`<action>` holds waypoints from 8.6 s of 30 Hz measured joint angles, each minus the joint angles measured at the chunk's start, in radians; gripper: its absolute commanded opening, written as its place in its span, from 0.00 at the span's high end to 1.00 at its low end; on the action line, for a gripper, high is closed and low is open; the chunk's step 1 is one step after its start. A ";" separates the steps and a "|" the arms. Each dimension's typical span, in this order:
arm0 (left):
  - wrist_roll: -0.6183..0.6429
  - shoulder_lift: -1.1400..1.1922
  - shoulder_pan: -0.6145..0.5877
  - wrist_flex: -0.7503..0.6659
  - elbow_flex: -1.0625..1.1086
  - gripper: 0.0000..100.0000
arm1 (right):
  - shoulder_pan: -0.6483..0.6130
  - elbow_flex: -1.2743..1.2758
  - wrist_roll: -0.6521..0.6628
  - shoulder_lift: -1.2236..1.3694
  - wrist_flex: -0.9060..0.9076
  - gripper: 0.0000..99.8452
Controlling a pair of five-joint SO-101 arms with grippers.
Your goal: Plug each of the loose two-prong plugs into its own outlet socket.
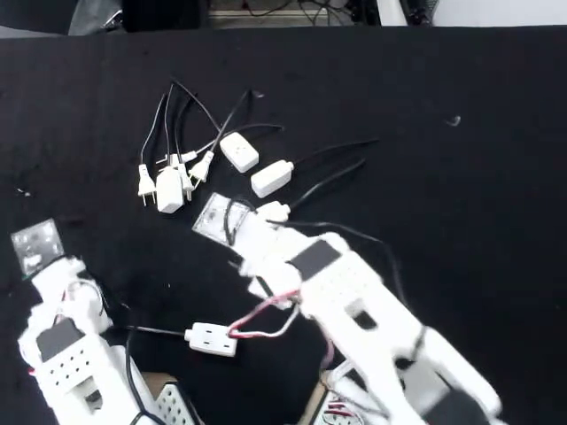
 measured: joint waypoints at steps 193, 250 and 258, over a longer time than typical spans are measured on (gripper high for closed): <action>-0.146 0.031 -0.180 0.026 0.060 0.97 | -0.445 -0.476 0.423 0.414 0.356 0.99; -0.003 0.031 -0.298 0.063 0.008 0.97 | -0.250 -0.388 0.296 0.265 0.502 0.99; -0.003 0.031 -0.298 0.063 0.008 0.97 | -0.249 -0.284 0.336 0.264 0.381 0.99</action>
